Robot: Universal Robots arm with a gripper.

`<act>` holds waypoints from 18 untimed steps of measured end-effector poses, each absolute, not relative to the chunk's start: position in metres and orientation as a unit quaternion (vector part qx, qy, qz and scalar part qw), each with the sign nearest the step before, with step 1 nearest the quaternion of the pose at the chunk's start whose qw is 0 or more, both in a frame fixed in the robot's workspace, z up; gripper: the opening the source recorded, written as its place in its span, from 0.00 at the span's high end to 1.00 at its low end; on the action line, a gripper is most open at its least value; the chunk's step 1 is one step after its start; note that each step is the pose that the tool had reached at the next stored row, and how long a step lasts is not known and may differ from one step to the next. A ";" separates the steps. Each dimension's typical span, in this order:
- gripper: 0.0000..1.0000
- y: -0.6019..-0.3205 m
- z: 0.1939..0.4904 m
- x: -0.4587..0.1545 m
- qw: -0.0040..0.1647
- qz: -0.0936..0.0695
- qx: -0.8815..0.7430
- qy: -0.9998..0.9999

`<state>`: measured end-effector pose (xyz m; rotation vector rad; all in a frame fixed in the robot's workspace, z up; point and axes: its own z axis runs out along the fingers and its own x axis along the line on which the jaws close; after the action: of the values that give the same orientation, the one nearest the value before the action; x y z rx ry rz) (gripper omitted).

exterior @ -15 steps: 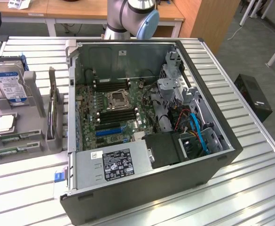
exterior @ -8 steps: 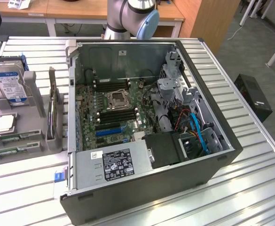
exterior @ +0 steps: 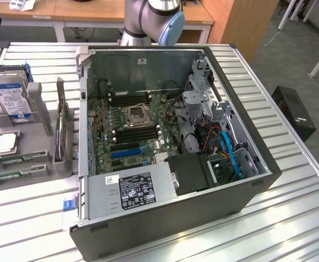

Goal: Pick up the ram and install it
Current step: 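Pick up the ram and move it above insertion slot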

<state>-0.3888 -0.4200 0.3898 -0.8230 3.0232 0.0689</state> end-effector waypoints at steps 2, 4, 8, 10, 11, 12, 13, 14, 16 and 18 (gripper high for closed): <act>0.89 -0.420 0.390 -0.389 0.003 0.021 -0.281 0.960; 0.89 -0.420 0.390 -0.389 0.003 0.020 -0.298 0.954; 0.89 -0.420 0.390 -0.389 0.001 0.019 -0.333 0.943; 0.89 -0.420 0.390 -0.389 0.001 0.018 -0.349 0.937; 0.89 -0.420 0.390 -0.389 0.000 0.018 -0.358 0.934; 0.89 -0.420 0.390 -0.389 0.000 0.017 -0.366 0.930; 0.89 -0.420 0.390 -0.389 0.000 0.017 -0.375 0.927; 0.89 -0.420 0.390 -0.389 -0.001 0.017 -0.383 0.923; 0.89 -0.420 0.390 -0.389 -0.001 0.016 -0.400 0.916; 0.89 -0.420 0.390 -0.389 -0.002 0.015 -0.416 0.909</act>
<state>-0.3889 -0.4200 0.3896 -1.3096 2.8589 0.0482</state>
